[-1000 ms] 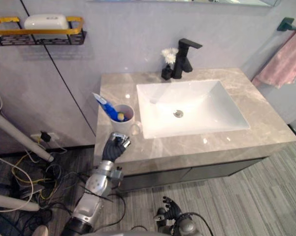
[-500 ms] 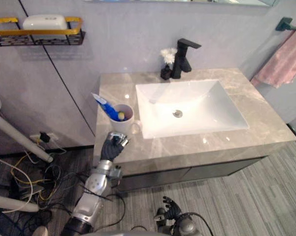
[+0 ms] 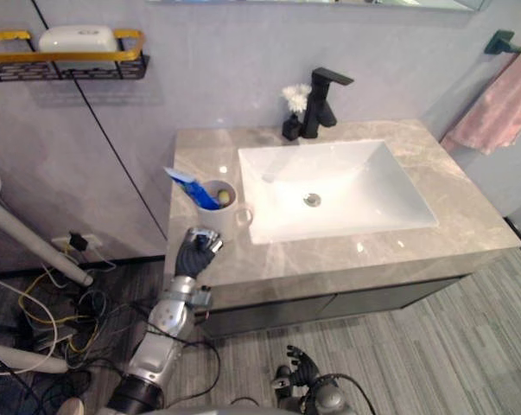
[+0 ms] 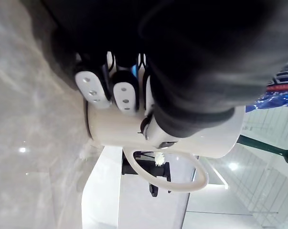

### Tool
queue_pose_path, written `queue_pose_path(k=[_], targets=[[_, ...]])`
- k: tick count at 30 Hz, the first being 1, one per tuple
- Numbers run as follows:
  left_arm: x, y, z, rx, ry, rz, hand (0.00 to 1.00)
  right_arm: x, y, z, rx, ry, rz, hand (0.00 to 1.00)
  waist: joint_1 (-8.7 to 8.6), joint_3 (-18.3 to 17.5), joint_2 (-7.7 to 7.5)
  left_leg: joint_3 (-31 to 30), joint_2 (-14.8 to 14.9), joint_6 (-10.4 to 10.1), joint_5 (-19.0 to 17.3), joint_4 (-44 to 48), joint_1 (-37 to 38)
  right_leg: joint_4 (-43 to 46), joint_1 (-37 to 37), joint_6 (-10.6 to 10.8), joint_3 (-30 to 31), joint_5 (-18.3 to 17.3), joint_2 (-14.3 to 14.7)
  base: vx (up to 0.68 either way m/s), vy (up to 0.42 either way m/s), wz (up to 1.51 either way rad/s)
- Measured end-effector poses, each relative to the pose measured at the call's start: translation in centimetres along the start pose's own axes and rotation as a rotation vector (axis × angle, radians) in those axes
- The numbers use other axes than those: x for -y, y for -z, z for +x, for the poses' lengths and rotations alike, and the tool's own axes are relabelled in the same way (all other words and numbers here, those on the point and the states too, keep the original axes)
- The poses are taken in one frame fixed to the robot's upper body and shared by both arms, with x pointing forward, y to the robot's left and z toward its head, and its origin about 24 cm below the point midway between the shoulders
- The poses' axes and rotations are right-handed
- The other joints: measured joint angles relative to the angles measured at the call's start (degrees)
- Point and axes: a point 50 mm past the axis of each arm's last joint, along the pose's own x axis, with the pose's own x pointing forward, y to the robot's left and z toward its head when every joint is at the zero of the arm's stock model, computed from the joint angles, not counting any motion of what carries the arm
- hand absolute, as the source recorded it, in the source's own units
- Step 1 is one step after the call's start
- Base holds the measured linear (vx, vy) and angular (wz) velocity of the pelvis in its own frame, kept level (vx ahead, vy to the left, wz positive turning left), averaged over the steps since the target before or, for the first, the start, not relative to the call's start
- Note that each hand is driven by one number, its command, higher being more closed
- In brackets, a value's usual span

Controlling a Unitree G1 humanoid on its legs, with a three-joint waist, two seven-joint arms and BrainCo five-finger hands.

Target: Organize washtable

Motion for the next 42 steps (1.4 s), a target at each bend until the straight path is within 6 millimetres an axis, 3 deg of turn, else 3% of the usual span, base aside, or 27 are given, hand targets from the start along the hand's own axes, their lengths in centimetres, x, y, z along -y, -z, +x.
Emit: queue_pose_path(k=[31, 42], targets=[[-0.6, 0.0, 1.1, -0.001, -0.056, 0.035, 1.0, 0.0, 0.0, 0.0, 0.001, 0.003, 0.003, 0.0, -0.17, 0.0, -0.1, 0.2, 0.0, 0.0, 0.0, 0.0, 0.1, 0.0, 0.0, 0.0, 0.2, 0.0, 0.0, 0.0, 0.0, 0.0], [-0.4, 0.0, 1.4, -0.003, 0.012, 0.045, 1.0, 0.1, 0.1, 0.0, -0.001, 0.004, 0.007, 0.0, -0.05, 0.0, -0.13, 0.1, 0.0, 0.0, 0.0, 0.0, 0.1, 0.0, 0.0, 0.0, 0.0, 0.0, 0.0, 0.0, 0.0, 0.0]])
